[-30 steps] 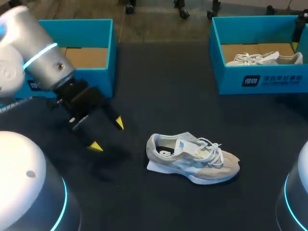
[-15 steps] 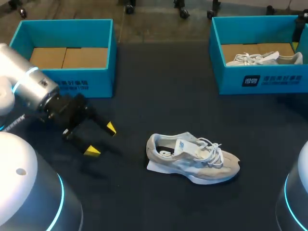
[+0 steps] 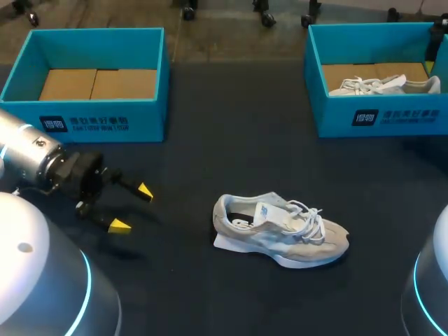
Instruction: Take the shoe out of the shoebox, open the shoe tongue, remove and reinsert the insole, then place the shoe into the shoebox
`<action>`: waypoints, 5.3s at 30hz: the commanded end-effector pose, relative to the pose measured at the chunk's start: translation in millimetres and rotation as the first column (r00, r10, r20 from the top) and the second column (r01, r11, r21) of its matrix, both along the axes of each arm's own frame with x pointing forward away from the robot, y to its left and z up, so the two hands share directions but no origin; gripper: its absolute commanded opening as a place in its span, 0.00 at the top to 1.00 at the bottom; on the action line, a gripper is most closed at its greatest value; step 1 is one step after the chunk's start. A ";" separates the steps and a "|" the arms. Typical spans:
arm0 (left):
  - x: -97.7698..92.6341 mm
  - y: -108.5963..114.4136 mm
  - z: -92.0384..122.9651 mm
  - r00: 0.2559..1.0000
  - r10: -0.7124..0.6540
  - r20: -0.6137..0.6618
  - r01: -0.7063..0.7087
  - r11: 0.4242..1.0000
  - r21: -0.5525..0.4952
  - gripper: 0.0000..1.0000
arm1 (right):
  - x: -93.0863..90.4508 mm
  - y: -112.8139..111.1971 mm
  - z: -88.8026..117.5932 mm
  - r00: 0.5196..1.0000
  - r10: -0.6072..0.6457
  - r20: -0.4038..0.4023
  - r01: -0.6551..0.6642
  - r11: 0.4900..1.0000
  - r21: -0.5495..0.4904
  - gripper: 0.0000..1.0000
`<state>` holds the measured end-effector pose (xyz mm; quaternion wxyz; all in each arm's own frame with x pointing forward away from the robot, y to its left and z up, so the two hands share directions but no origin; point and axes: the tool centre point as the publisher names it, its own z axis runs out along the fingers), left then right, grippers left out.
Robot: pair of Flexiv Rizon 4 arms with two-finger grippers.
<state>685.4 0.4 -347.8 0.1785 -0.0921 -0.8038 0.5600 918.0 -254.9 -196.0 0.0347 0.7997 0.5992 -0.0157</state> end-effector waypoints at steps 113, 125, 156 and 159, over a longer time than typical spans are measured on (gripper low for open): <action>13.2 -184.0 -72.6 0.988 0.154 0.022 -0.151 0.982 -0.110 0.00 | -0.2 -0.1 0.0 1.000 0.000 0.000 0.000 1.000 0.001 0.00; 6.0 -196.3 -71.8 0.992 0.129 0.015 -0.126 0.985 -0.117 0.00 | -0.2 -0.1 0.0 1.000 0.000 0.000 0.000 1.000 0.001 0.00; 5.9 -217.6 -81.0 0.989 0.148 0.008 -0.145 0.977 -0.160 1.00 | -0.2 -0.1 0.0 1.000 0.000 0.000 0.000 1.000 0.001 0.00; 6.9 -216.0 -80.3 0.986 0.165 0.011 -0.161 0.973 -0.164 1.00 | -0.2 -0.1 0.0 1.000 0.000 0.000 0.000 1.000 0.001 0.00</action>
